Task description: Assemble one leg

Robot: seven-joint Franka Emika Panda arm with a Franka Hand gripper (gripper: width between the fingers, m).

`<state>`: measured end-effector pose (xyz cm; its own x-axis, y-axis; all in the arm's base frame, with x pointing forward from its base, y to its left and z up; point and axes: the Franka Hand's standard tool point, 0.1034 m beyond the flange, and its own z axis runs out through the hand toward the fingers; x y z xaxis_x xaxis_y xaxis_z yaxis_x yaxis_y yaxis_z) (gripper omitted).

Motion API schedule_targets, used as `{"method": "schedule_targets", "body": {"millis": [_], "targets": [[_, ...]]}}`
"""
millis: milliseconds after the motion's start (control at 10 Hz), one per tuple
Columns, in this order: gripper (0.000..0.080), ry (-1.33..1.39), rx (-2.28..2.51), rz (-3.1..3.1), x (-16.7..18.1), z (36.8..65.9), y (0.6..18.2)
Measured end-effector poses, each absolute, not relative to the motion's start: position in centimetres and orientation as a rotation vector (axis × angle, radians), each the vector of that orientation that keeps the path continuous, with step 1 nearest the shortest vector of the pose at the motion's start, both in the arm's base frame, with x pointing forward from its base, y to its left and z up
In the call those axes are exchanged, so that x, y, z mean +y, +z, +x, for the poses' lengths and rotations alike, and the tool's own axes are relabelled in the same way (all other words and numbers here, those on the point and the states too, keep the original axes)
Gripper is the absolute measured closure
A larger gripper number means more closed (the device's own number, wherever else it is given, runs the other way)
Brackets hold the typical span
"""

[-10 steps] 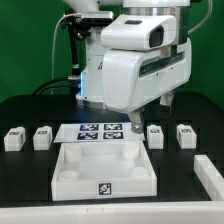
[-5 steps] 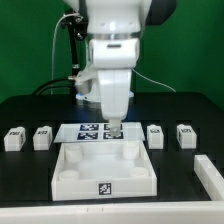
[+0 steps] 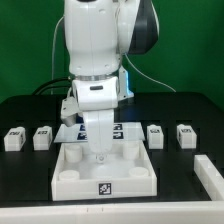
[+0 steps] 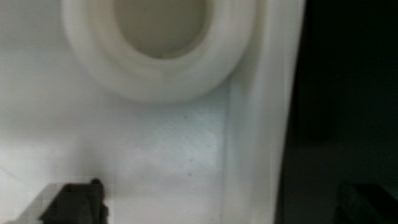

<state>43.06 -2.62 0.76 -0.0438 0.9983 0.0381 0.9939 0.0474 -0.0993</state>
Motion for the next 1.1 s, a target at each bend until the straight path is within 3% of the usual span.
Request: {"method": "schedule_targets", "body": {"millis": [200, 300, 400, 500, 600, 700, 1100], "targets": [[0.0181, 0.070, -2.201, -2.103, -2.64, 43.04, 0.73], [0.0359, 0.071, -2.200, -2.104, -2.65, 43.02, 0.72], [0.0359, 0.071, -2.200, -2.104, -2.67, 43.02, 0.71], [0.0543, 0.071, -2.199, -2.104, -2.68, 43.01, 0.70], [0.0677, 0.072, -2.198, -2.104, -2.70, 42.98, 0.69], [0.0732, 0.062, -2.203, -2.112, -2.75, 43.25, 0.82], [0.0732, 0.054, -2.207, -2.116, -2.76, 43.41, 0.86]]}}
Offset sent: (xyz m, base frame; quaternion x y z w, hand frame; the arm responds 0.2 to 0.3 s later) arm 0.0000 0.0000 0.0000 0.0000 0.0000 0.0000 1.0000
